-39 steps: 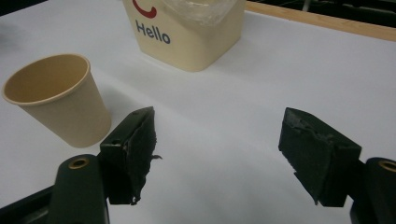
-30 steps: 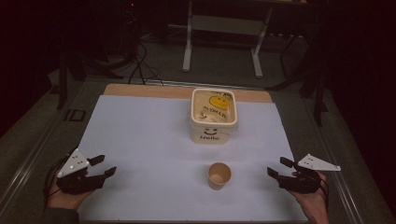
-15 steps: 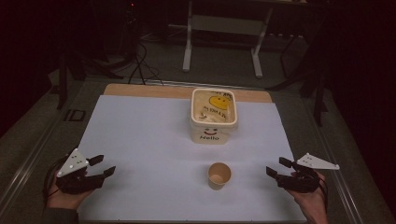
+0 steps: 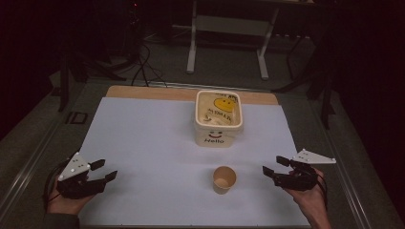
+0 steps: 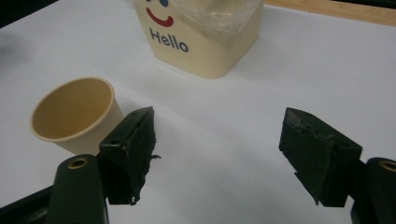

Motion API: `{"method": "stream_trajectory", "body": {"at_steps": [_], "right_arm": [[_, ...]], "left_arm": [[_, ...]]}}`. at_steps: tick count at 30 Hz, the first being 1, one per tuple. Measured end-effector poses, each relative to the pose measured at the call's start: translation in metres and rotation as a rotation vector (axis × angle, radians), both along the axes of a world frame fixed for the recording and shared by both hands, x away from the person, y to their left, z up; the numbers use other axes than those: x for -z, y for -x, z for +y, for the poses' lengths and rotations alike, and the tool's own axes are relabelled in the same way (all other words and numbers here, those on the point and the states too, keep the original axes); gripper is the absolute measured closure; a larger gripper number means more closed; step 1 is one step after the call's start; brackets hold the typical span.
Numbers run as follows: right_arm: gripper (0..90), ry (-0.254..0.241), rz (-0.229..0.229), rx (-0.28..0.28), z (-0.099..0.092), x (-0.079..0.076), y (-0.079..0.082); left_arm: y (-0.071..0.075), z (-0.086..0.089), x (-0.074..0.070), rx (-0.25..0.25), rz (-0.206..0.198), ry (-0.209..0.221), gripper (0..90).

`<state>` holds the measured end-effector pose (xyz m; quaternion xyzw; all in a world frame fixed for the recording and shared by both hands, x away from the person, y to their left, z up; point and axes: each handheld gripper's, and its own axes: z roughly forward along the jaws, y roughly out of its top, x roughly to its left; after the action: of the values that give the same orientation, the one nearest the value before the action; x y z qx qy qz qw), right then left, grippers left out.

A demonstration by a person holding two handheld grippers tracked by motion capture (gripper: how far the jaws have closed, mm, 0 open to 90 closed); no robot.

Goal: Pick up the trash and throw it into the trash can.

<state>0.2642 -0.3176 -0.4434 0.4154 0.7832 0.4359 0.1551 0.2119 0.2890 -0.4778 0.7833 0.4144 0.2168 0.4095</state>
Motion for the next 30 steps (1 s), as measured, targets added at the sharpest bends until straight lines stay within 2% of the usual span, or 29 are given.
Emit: {"method": "stream_trajectory", "body": {"at_steps": [16,30], "right_arm": [[25.3,0.05,0.028,-0.065,0.031,-0.019,-0.01],[23.8,0.094,0.055,-0.099,0.055,-0.029,-0.018]], "left_arm": [[-0.001,0.0,0.001,0.0,0.012,-0.007,39.2],[-0.001,0.0,0.001,-0.002,0.015,-0.01,39.2]]}}
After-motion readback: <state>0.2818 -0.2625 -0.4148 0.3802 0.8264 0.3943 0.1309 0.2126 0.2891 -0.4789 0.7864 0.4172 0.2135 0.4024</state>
